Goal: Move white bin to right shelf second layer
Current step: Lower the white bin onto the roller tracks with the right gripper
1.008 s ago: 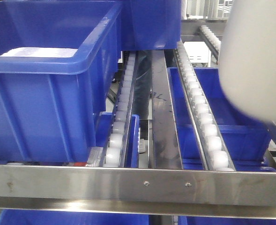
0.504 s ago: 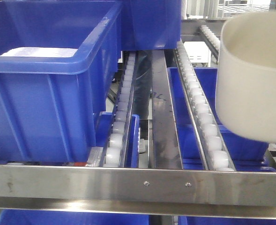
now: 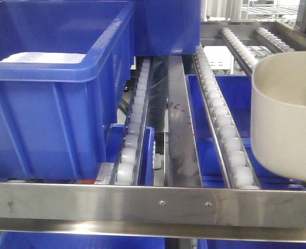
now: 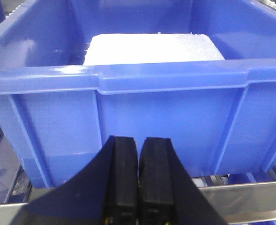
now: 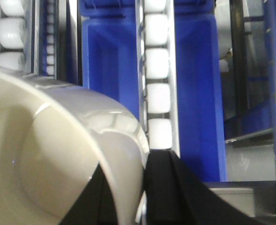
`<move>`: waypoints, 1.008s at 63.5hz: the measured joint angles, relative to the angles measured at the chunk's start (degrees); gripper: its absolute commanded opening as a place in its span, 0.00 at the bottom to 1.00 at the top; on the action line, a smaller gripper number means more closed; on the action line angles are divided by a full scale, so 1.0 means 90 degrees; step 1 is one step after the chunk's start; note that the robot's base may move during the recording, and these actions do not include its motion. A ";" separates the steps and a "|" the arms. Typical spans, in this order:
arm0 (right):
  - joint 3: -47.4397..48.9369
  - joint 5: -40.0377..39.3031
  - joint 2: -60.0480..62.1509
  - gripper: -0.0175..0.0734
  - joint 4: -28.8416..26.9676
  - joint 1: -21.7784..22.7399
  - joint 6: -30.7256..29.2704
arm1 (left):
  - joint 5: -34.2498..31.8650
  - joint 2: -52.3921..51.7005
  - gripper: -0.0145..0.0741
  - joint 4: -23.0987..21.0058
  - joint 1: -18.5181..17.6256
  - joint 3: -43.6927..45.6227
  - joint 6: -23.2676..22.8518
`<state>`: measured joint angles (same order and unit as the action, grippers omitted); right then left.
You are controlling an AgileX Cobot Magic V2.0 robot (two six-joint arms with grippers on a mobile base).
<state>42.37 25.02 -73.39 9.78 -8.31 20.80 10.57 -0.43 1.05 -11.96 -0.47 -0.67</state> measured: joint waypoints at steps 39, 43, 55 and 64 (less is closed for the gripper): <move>0.0030 -0.0099 -0.0419 0.25 -0.0024 0.0000 0.0000 | 0.0000 0.0000 0.26 0.0000 0.0000 0.0000 0.0000; 0.0030 -0.0099 -0.0419 0.25 -0.0024 0.0000 0.0000 | 0.0000 0.0000 0.26 0.0000 0.0000 0.0000 0.0000; -0.0031 -0.0151 -0.0435 0.25 -0.0036 0.0000 0.0000 | 0.0000 0.0000 0.26 0.0000 0.0000 0.0000 0.0000; -0.0058 -0.0180 -0.0515 0.25 -0.0036 0.0004 0.0013 | 0.0000 0.0000 0.26 0.0000 0.0000 0.0000 0.0000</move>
<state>41.84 23.41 -78.03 9.46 -8.28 20.91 10.57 -0.43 1.05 -11.96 -0.47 -0.67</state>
